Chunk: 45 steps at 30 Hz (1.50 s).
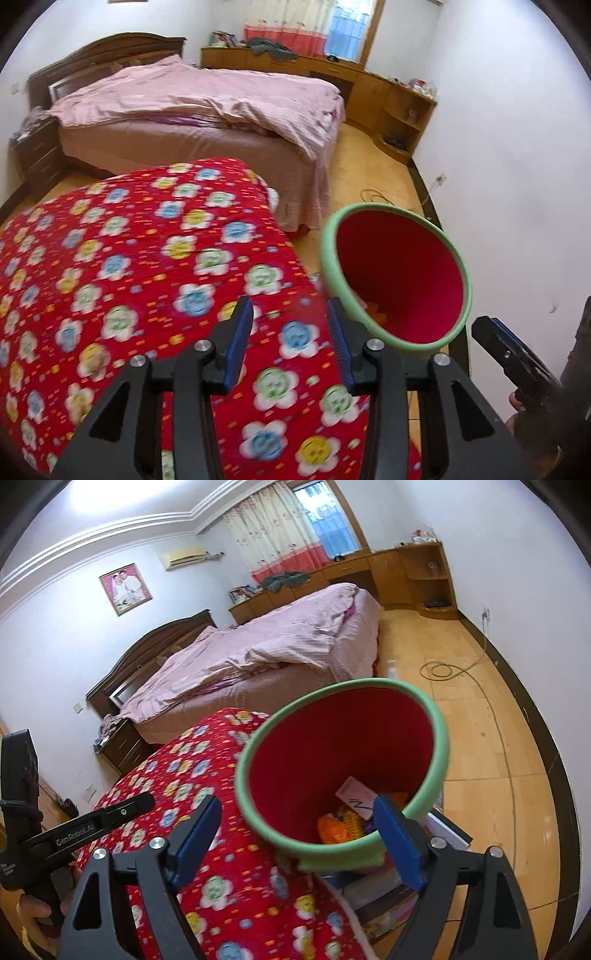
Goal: Collect trash
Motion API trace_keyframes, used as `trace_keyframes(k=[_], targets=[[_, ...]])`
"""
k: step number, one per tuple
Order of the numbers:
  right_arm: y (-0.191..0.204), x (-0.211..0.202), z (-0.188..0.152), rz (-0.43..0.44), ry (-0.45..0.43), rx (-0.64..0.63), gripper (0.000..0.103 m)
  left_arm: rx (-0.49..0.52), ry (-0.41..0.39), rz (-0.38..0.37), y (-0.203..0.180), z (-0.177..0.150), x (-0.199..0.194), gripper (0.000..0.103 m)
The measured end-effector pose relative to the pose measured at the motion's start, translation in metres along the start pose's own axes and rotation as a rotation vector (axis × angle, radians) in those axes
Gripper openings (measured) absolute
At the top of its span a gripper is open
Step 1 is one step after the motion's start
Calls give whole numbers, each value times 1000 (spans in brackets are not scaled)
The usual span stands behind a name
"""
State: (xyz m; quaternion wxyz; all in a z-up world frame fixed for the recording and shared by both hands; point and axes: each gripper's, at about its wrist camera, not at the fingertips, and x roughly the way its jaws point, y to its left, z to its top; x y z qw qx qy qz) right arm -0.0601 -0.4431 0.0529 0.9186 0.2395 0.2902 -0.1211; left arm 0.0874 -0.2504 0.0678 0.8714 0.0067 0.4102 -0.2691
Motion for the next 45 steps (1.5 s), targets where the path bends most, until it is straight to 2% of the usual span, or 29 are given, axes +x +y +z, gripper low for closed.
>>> trace_keyframes(k=[5, 9, 18, 25, 32, 45], targets=[[34, -14, -10, 15, -20, -53, 90, -18, -36, 52, 26, -12, -32, 43], [58, -23, -21, 35, -27, -81, 95, -50, -65, 107, 47, -25, -57, 50], [105, -49, -41, 70, -71, -147, 102, -81, -122, 200, 79, -52, -101, 51], [124, -64, -59, 93, -88, -175, 102, -112, -157, 233, 93, -75, -128, 51], [143, -74, -77, 106, -104, -230, 102, -145, -205, 304, 107, -89, -150, 51], [163, -86, -93, 129, -116, -279, 102, -171, -230, 373, 116, -100, -166, 51]])
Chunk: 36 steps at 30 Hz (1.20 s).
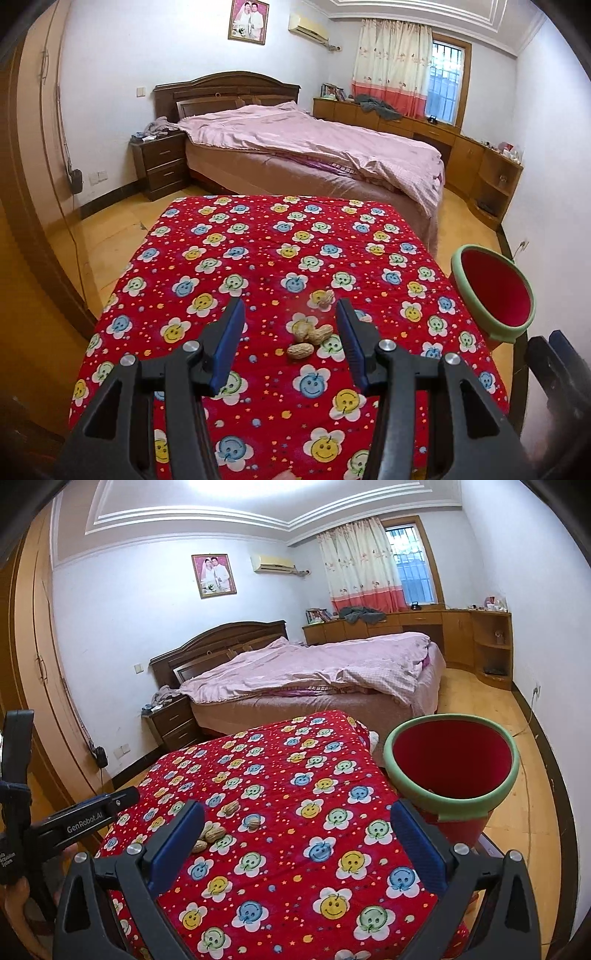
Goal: Collect trash
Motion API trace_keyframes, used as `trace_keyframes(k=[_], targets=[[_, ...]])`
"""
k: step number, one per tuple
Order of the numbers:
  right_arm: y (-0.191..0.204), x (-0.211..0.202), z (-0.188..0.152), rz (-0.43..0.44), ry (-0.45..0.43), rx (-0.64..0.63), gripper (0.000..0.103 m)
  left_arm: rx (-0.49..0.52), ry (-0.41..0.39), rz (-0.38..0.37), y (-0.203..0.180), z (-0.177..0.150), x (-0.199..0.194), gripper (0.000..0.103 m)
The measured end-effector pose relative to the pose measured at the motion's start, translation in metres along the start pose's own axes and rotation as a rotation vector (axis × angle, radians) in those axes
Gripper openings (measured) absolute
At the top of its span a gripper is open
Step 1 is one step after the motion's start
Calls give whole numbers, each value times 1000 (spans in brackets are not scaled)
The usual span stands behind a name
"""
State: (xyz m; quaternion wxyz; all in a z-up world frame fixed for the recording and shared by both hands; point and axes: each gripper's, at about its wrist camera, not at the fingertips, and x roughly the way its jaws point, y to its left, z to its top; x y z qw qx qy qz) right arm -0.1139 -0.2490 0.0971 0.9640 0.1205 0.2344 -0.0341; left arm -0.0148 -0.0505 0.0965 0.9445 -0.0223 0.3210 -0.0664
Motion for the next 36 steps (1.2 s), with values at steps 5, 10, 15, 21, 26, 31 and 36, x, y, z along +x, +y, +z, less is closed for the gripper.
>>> trace_keyframes(k=[5, 10, 15, 21, 26, 31, 36], targets=[[5, -2, -1, -3, -11, -16, 102, -2, -5, 11, 2, -3, -1, 51], [7, -3, -1, -12, -19, -28, 102, 2, -15, 26, 3, -5, -1, 51], [8, -1, -1, -14, -13, -28, 102, 15, -31, 49, 1, -5, -1, 51], [6, -1, -2, -18, -13, -23, 102, 14, -35, 54, 2, -6, -2, 51], [3, 0, -4, -20, -15, -16, 102, 17, -35, 53, 2, -6, -1, 51], [3, 0, -4, -19, -14, -16, 102, 16, -36, 53, 1, -7, -2, 51], [3, 0, -4, -20, -14, -15, 102, 16, -36, 53, 1, -6, -2, 51]])
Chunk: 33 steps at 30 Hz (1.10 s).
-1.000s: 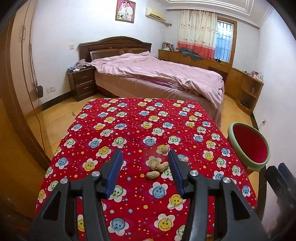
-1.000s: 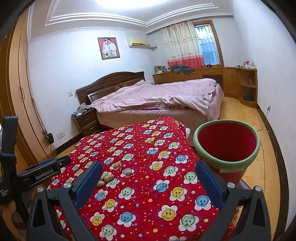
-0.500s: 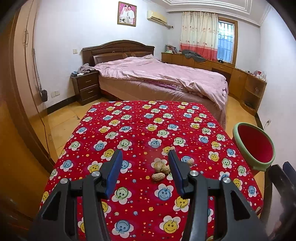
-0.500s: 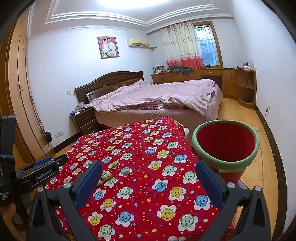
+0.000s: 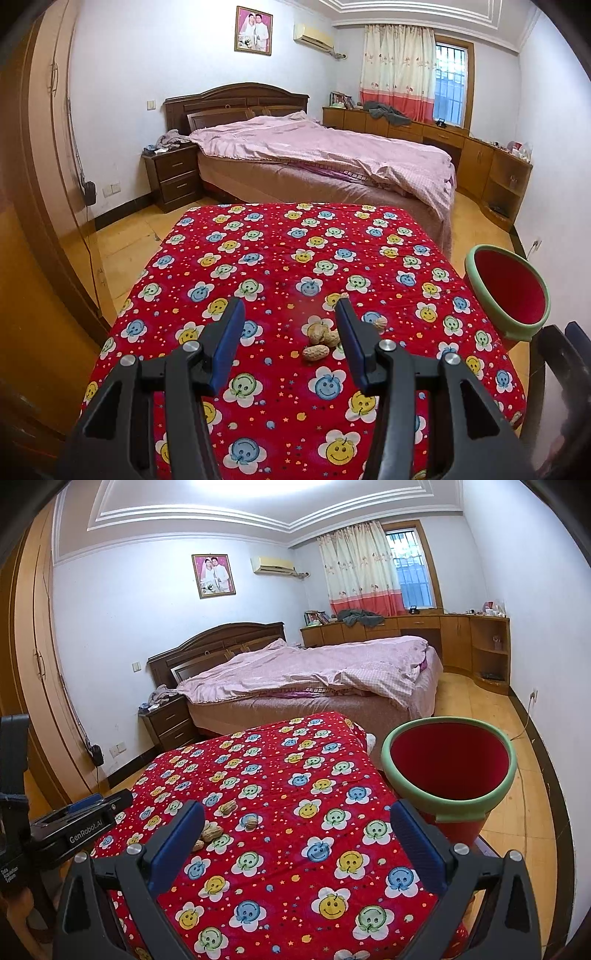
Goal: Collect trash
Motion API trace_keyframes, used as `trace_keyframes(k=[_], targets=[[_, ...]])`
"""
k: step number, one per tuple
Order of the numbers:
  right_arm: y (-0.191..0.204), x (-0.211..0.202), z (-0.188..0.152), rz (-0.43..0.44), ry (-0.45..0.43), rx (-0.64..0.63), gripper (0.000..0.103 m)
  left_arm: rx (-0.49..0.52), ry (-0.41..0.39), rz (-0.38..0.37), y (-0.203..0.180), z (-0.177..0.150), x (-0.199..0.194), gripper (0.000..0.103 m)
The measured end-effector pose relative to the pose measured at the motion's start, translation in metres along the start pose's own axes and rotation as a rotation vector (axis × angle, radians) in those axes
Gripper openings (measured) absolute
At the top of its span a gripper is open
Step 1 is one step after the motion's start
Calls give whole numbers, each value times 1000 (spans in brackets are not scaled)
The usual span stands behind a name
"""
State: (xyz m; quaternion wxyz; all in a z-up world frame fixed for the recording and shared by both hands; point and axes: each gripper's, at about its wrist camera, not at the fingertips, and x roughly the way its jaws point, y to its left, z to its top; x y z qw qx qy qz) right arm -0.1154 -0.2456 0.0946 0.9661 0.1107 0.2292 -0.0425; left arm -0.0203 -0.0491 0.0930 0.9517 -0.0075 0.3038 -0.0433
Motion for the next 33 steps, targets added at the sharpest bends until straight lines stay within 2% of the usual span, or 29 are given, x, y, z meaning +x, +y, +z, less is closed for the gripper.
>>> trace_keyframes(k=[33], targets=[[-2, -1, -1, -3, 0, 8, 102, 0, -5, 3, 0, 0, -1, 51]])
